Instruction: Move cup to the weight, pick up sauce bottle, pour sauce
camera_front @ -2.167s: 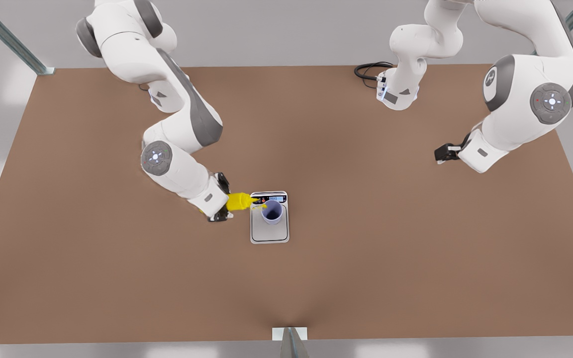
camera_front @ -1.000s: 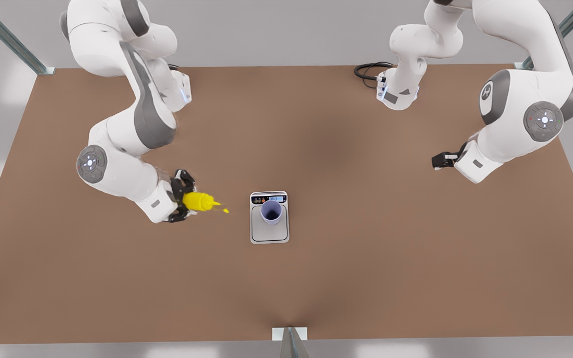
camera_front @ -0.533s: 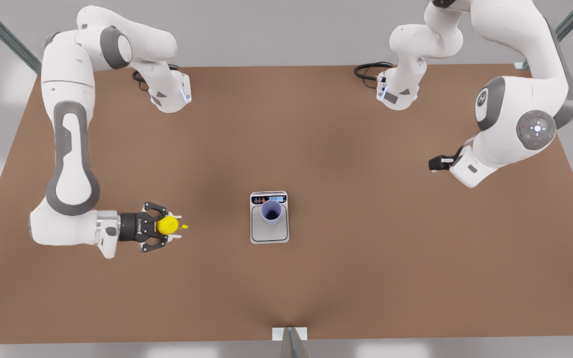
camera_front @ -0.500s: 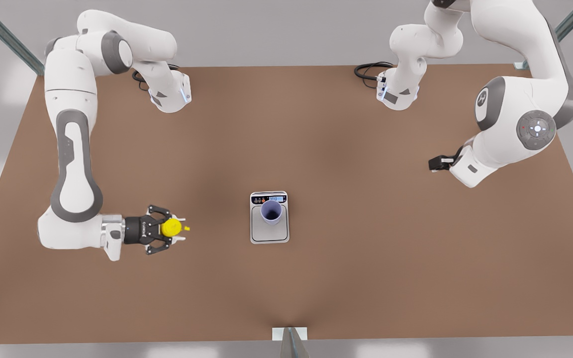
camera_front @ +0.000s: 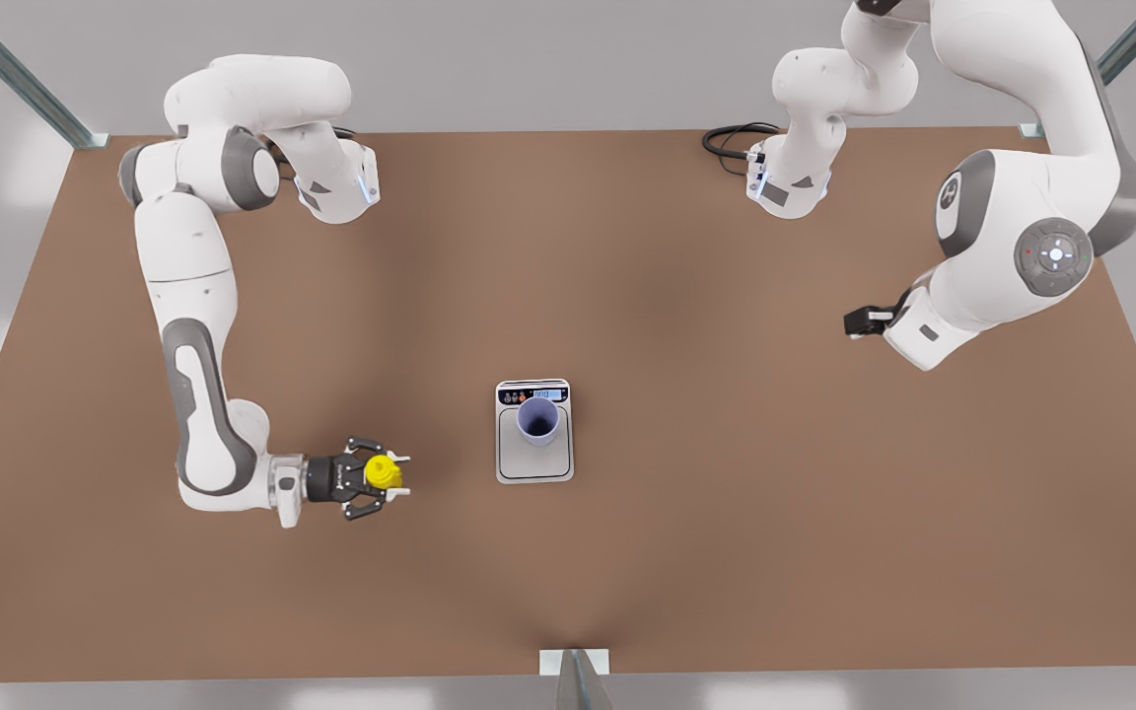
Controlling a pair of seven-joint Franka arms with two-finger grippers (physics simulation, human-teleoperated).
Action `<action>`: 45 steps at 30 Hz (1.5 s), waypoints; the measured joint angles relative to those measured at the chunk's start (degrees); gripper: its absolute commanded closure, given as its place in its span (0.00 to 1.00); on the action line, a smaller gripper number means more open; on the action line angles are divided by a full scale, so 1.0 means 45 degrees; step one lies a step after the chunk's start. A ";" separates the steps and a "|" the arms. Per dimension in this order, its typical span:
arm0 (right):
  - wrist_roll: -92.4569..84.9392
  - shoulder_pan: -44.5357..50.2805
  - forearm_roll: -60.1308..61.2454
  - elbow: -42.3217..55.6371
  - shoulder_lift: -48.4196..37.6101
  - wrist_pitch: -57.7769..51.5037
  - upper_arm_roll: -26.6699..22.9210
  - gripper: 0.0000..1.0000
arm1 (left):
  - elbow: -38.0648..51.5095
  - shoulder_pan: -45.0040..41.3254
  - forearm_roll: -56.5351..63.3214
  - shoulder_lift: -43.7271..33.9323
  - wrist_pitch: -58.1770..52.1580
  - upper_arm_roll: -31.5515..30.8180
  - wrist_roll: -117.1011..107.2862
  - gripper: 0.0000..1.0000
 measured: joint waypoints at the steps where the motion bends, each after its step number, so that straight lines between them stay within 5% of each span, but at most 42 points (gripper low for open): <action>1: -0.0286 0.0009 0.0223 0.0001 0.0195 -0.0001 0.0000 0.48 | 0.0000 0.0012 0.0001 0.0000 0.0000 -0.0007 0.0000 0.00; 34: -0.1705 0.0116 0.1346 0.0093 0.1674 -0.0432 0.0021 0.43 | 0.0352 0.0030 0.0007 0.0664 -0.0234 -0.0515 -0.0137 0.00; 36: -0.1705 0.0116 0.1332 0.0087 0.1686 -0.0437 0.0021 0.39 | 0.0352 0.0023 0.0008 0.0664 -0.0234 -0.0515 -0.0137 0.00; 40: -0.1668 0.0097 0.1339 0.0078 0.1694 -0.0448 0.0022 0.02 | 0.0352 0.0024 0.0006 0.0664 -0.0234 -0.0515 -0.0137 0.00; 45: -0.1668 0.0097 0.1339 0.0039 0.1694 -0.0448 0.0022 0.00 | 0.0352 0.0024 0.0005 0.0664 -0.0253 -0.0515 -0.0137 0.00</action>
